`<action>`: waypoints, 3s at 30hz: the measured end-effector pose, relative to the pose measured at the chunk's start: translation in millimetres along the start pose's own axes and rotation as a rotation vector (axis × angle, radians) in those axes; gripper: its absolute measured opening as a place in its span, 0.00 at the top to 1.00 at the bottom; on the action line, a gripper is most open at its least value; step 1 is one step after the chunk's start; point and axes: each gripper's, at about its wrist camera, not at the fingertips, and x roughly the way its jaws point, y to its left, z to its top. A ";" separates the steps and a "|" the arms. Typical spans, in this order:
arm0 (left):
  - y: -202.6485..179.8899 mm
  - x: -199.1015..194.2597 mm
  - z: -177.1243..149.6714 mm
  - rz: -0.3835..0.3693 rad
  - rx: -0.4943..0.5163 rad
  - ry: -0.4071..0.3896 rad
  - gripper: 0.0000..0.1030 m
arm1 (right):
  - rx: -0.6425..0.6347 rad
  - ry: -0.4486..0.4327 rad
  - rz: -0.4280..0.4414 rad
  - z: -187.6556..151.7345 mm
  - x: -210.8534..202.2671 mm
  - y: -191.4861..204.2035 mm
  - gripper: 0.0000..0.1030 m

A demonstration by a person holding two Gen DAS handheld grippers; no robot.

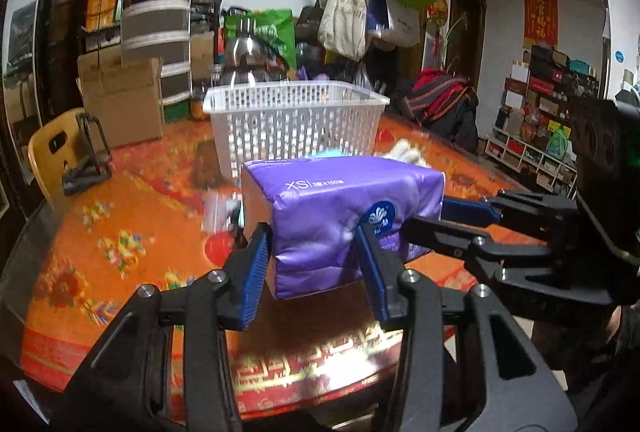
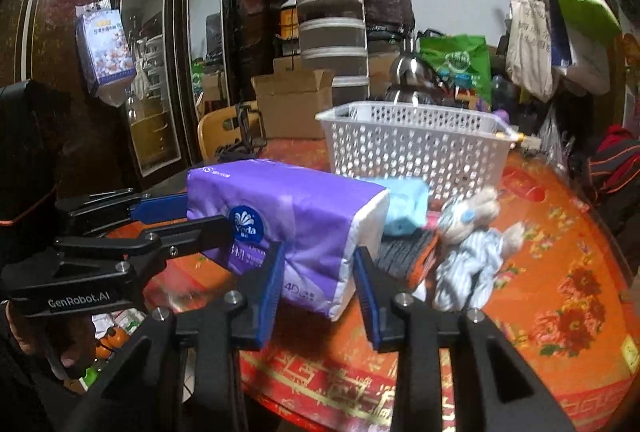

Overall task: Organize soft objects
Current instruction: 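Lift the purple tissue pack with both tools and carry it over the basket, then lower the tissue pack into the basket and open both tools, then move both tools back to the light blue packet on the table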

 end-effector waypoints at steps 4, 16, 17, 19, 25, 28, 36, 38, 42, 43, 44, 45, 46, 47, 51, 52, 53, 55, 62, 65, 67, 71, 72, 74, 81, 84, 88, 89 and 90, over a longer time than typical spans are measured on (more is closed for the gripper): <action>-5.4 -4.4 18.8 -0.001 0.011 -0.036 0.60 | -0.015 -0.033 -0.025 16.6 -8.2 -3.0 0.67; 3.6 32.0 96.2 -0.013 0.015 -0.085 0.60 | -0.039 -0.051 -0.067 87.1 7.2 -35.8 0.68; 5.9 37.9 106.8 -0.014 0.014 -0.089 0.60 | -0.045 -0.052 -0.071 97.2 11.3 -40.0 0.68; 11.8 50.8 129.5 -0.020 0.007 -0.090 0.60 | -0.046 -0.056 -0.080 118.7 20.0 -49.1 0.68; 34.0 109.7 193.0 -0.026 -0.008 -0.037 0.60 | -0.030 -0.021 -0.088 174.7 58.8 -84.0 0.68; 47.7 147.8 217.6 -0.025 -0.024 0.006 0.60 | -0.019 0.013 -0.103 195.4 88.1 -105.9 0.68; 59.0 240.0 236.5 0.004 -0.021 0.121 0.60 | 0.034 0.118 -0.105 206.6 158.0 -155.1 0.68; 66.2 263.9 237.8 -0.007 -0.046 0.165 0.60 | 0.055 0.142 -0.099 204.5 173.6 -165.1 0.68; 81.0 310.1 231.1 -0.010 -0.085 0.260 0.60 | 0.108 0.215 -0.086 196.1 213.3 -184.2 0.68; 84.7 318.9 229.9 -0.014 -0.096 0.280 0.60 | 0.115 0.232 -0.088 194.9 222.0 -187.4 0.68; 88.6 326.8 228.2 -0.016 -0.115 0.298 0.60 | 0.116 0.245 -0.091 193.3 227.5 -188.6 0.68; 93.8 335.8 227.5 -0.020 -0.141 0.317 0.60 | 0.119 0.263 -0.093 192.5 234.8 -190.7 0.68; 99.2 342.9 226.9 -0.029 -0.165 0.334 0.60 | 0.121 0.270 -0.100 192.4 239.0 -192.7 0.68; 104.0 349.1 226.3 -0.040 -0.192 0.348 0.60 | 0.118 0.275 -0.108 193.2 243.7 -193.9 0.68; 113.8 372.5 222.8 -0.036 -0.240 0.406 0.58 | 0.138 0.330 -0.098 193.6 262.3 -201.6 0.68; 115.4 375.4 220.8 -0.036 -0.253 0.415 0.58 | 0.143 0.335 -0.098 193.5 265.1 -203.6 0.68; 117.8 380.3 220.1 -0.028 -0.267 0.418 0.58 | 0.137 0.338 -0.108 192.6 267.5 -203.7 0.68; 121.6 383.8 218.8 -0.003 -0.288 0.417 0.55 | 0.136 0.345 -0.121 191.1 271.7 -205.7 0.68; 124.1 370.3 222.9 -0.016 -0.287 0.375 0.35 | 0.170 0.321 -0.145 191.7 256.1 -215.9 0.62; 124.2 355.4 228.5 -0.008 -0.290 0.350 0.28 | 0.174 0.300 -0.151 193.9 245.5 -216.3 0.49; 122.4 342.2 230.7 -0.014 -0.284 0.329 0.24 | 0.173 0.289 -0.146 194.9 238.2 -214.1 0.48; 116.6 324.1 234.5 -0.017 -0.268 0.300 0.17 | 0.167 0.278 -0.147 195.7 225.8 -208.6 0.47; 115.0 322.1 235.8 -0.014 -0.268 0.300 0.17 | 0.173 0.272 -0.144 196.0 223.4 -208.0 0.47; 112.5 319.0 237.5 -0.011 -0.263 0.301 0.16 | 0.180 0.264 -0.141 197.1 219.9 -207.2 0.47; 110.5 294.2 236.7 0.035 -0.237 0.279 0.16 | 0.170 0.263 -0.156 196.5 206.1 -204.0 0.47; 107.2 274.4 236.3 0.054 -0.216 0.258 0.16 | 0.175 0.247 -0.142 194.6 192.0 -200.9 0.44; 102.3 237.9 229.8 0.075 -0.201 0.216 0.15 | 0.164 0.207 -0.142 188.4 167.1 -192.0 0.28; 102.1 229.0 226.4 0.072 -0.203 0.211 0.13 | 0.158 0.196 -0.143 185.4 159.8 -189.0 0.27; 102.1 218.6 221.3 0.070 -0.207 0.207 0.13 | 0.155 0.187 -0.146 181.5 152.8 -186.1 0.26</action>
